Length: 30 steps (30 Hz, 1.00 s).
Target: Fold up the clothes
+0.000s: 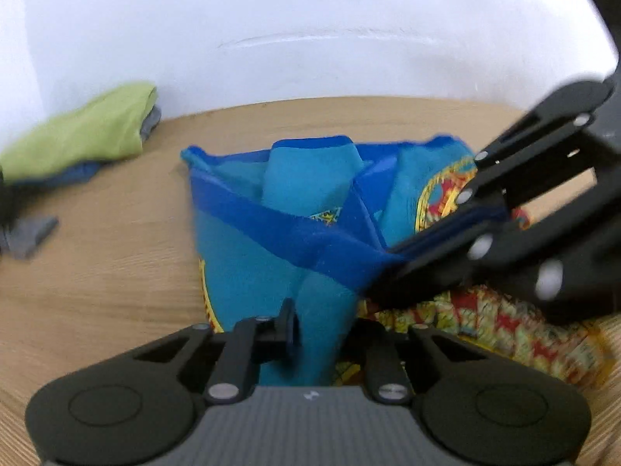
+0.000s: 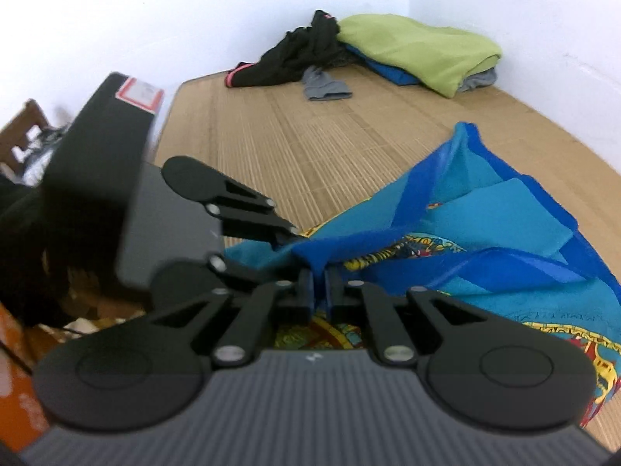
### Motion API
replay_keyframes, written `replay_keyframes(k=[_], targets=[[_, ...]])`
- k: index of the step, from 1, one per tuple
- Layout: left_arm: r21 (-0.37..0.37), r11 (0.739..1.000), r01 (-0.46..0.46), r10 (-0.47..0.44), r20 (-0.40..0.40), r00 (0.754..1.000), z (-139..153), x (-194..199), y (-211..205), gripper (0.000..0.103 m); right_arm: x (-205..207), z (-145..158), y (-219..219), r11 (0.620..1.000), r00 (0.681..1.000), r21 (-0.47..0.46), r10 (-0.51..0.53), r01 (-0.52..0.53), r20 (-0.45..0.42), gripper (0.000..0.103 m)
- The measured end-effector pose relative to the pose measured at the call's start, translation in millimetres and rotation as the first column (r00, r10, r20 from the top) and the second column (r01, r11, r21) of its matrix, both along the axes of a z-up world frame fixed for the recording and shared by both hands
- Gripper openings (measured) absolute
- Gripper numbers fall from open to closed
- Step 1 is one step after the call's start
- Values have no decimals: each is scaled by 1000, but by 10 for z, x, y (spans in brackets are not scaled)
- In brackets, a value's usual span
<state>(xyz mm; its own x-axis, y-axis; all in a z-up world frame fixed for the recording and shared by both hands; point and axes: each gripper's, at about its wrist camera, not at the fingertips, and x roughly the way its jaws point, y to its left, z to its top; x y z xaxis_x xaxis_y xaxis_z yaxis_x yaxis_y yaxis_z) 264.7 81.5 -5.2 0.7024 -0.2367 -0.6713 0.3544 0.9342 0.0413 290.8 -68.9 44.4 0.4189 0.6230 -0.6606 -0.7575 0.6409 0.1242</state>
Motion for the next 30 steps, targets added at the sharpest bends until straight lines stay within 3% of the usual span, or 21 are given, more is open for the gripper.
replay_keyframes(k=[2,4,6,8,12,16,19,22,25,30], targets=[[-25,999,-32,31,-5,999,30,-24,61,13,258,46,-239,995,995,75,-66,71,-72,34],[-51,997,-61,60,-13,998,52,-50,113,13,581,62,-495,974,977,160,-135,162,-166,46],[-82,993,-83,82,-20,996,66,-82,143,13,1019,40,-663,944,951,223,-187,244,-246,51],[-104,990,-94,92,-19,996,91,-94,155,13,1497,-21,-587,941,936,192,-223,280,-271,62],[-131,985,-113,110,-31,994,116,-69,167,13,2388,-201,8,941,919,56,-312,335,-242,64],[-168,974,-150,143,-55,988,118,-46,228,14,2928,-431,815,943,917,-99,-332,318,-219,62],[-192,965,-177,169,-60,984,122,-84,285,14,3047,-572,1206,940,916,-216,-315,265,-247,61],[-214,958,-188,180,-57,982,126,-111,335,14,2911,-537,1349,921,934,-302,-309,247,-178,61],[-236,954,-185,176,-59,983,89,-98,357,14,2725,-379,1332,938,964,-285,-237,196,-118,61],[-267,947,-179,170,-56,984,19,-72,376,14,2706,-440,1277,931,960,-326,-229,167,-161,60]])
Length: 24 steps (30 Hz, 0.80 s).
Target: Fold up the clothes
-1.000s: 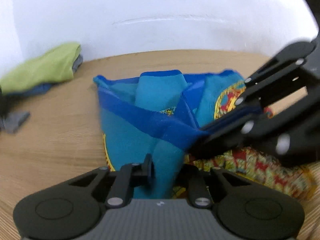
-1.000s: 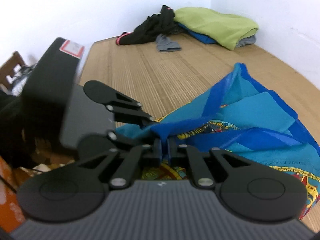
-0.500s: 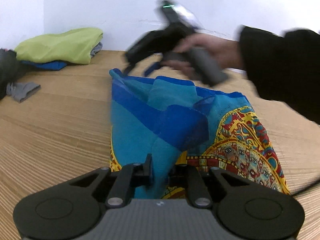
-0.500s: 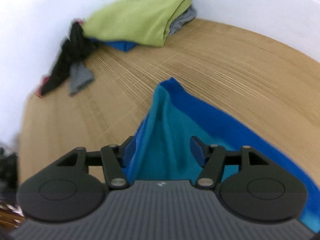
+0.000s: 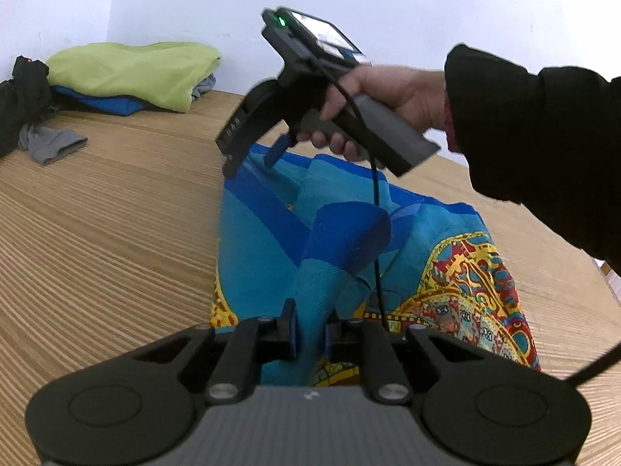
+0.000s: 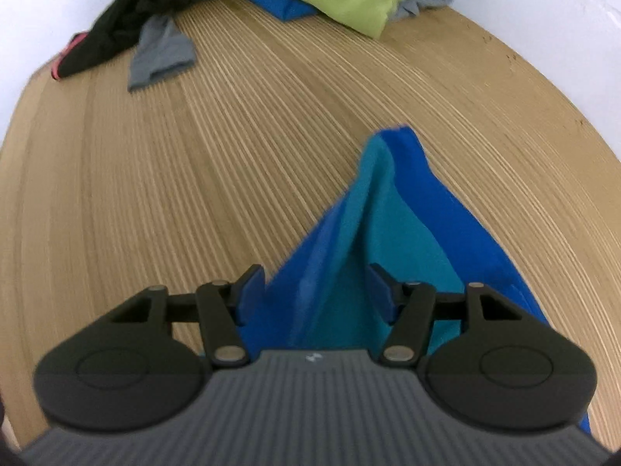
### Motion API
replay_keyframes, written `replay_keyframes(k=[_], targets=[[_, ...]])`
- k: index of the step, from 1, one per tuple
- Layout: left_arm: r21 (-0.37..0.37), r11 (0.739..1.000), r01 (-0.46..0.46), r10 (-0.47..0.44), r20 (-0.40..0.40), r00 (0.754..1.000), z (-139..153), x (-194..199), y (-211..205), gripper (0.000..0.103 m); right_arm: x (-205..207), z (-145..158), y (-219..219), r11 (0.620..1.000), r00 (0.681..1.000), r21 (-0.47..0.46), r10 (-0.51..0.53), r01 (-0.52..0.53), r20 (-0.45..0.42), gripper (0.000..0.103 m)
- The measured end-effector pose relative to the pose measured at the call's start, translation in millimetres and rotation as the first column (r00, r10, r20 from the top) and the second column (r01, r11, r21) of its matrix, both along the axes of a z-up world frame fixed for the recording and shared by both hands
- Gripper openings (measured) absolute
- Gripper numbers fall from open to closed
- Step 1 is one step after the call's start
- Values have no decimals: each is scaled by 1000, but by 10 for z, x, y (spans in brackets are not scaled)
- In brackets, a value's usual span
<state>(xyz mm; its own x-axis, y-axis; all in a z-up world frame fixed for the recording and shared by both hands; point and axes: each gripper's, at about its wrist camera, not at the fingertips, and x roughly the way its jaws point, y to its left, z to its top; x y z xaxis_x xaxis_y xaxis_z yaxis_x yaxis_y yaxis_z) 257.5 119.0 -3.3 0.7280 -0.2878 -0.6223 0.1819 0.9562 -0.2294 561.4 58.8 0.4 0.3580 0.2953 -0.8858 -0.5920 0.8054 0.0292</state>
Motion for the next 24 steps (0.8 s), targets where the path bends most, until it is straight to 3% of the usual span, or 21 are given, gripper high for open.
replay_keyframes(k=[1,3,4,5,11,14,17,21,24], targets=[[-5,1000,0,0,2,1000,-11,4,11,14,1,-28,-12,1000,1000,-10,-6,6,-3,60],[-12,1000,-2,2,3,1000,-31,10,33,14,-4,-80,2,1000,1000,-10,-7,7,-16,40],[-15,1000,-2,2,5,1000,-30,6,49,14,-17,-79,22,1000,1000,2,4,-4,-21,13],[-18,1000,-1,1,7,1000,-26,1,68,14,-41,-52,35,1000,1000,11,10,-10,-16,4],[-50,998,33,-30,55,998,112,-131,155,14,-495,677,-335,993,977,99,-78,60,199,4],[-50,996,71,-68,62,996,158,-257,160,14,-763,847,-807,977,952,127,-199,174,231,4],[-42,994,102,-101,40,994,138,-366,135,14,-1000,711,-1210,957,932,101,-288,273,218,7],[-48,994,102,-102,2,995,102,-455,148,14,-1135,329,-1650,904,903,86,-425,420,66,7],[-46,995,91,-92,-7,996,101,-488,161,14,-1249,227,-1871,855,867,161,-498,492,-7,8]])
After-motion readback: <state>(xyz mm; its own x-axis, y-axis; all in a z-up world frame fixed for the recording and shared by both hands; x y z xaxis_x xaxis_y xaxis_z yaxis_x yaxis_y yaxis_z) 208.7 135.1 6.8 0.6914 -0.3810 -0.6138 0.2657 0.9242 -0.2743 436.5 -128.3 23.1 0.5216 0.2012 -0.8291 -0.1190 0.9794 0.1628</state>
